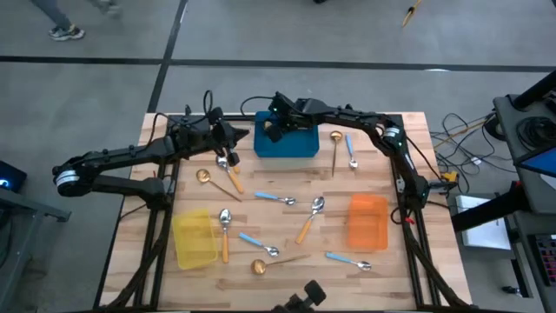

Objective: Sort silverware by color (type)
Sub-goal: Put the blue spoon into the yellow bin

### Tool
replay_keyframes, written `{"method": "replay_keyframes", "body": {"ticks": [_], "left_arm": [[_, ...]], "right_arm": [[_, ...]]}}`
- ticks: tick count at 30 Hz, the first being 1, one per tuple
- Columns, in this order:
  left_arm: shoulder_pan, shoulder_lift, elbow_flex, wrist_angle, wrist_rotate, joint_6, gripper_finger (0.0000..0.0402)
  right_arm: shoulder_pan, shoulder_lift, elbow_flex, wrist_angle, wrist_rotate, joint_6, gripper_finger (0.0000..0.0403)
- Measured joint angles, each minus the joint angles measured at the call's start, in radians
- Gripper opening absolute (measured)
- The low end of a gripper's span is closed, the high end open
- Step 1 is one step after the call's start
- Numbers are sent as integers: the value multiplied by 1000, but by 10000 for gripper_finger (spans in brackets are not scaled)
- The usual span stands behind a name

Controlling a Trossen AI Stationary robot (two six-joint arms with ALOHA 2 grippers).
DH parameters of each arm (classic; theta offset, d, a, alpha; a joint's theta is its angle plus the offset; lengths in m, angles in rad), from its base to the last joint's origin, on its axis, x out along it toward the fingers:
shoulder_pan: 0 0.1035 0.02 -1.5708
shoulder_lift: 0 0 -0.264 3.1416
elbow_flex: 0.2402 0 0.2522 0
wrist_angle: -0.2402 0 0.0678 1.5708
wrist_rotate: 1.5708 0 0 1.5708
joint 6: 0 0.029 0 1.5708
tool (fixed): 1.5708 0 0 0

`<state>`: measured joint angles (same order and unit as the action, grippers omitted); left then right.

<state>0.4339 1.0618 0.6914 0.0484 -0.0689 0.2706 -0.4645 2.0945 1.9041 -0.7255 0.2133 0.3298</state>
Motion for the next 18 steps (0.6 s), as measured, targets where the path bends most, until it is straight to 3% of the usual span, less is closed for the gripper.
{"method": "replay_keyframes", "body": {"ticks": [9, 18], "left_arm": [[0, 0, 0, -151, 0, -134, 0], [0, 0, 0, -269, 0, -234, 0]], "right_arm": [[67, -104, -48, 13, 60, -85, 38], [90, -278, -258, 63, 42, -105, 38]]}}
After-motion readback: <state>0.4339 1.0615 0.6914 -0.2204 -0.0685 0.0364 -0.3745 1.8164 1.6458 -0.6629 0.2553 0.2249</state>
